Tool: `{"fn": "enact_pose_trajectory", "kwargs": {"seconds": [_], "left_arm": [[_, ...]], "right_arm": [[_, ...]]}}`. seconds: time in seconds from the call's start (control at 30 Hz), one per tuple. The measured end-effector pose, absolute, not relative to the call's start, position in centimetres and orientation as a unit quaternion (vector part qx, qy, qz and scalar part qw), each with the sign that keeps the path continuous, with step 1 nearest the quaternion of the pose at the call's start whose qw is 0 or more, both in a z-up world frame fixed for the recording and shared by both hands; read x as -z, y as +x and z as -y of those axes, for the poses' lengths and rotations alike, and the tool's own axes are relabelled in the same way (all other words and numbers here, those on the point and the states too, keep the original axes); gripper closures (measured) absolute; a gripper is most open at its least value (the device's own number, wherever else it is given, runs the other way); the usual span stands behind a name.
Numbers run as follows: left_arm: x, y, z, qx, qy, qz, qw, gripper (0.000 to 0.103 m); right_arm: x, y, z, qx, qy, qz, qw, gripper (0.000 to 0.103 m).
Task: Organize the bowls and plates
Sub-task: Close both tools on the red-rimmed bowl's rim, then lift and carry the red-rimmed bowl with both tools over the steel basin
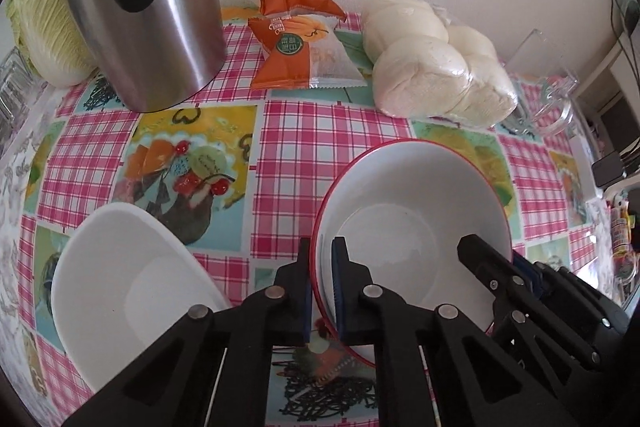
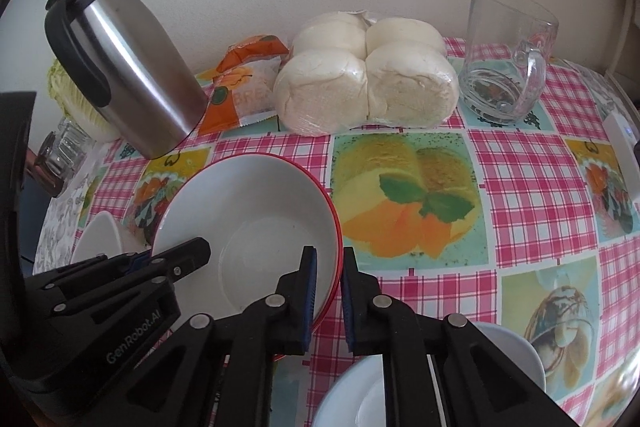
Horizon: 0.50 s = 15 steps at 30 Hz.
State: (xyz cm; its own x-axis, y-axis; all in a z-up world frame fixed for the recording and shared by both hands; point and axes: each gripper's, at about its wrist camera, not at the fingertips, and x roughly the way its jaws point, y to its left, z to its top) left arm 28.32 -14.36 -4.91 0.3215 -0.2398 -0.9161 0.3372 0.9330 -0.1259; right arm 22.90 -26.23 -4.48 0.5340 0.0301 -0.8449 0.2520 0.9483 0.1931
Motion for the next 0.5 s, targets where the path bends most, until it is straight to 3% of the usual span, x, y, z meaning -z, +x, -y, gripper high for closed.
{"fn": "enact_pose_trajectory", "kwargs": {"seconds": [0.5], "left_arm": [[-0.9, 22.4, 11.9, 0.185, 0.014, -0.483, 0.856, 0.094]], "right_arm": [[-1.2, 18.4, 25.1, 0.058, 0.141, -0.430, 0.890, 0.091]]}}
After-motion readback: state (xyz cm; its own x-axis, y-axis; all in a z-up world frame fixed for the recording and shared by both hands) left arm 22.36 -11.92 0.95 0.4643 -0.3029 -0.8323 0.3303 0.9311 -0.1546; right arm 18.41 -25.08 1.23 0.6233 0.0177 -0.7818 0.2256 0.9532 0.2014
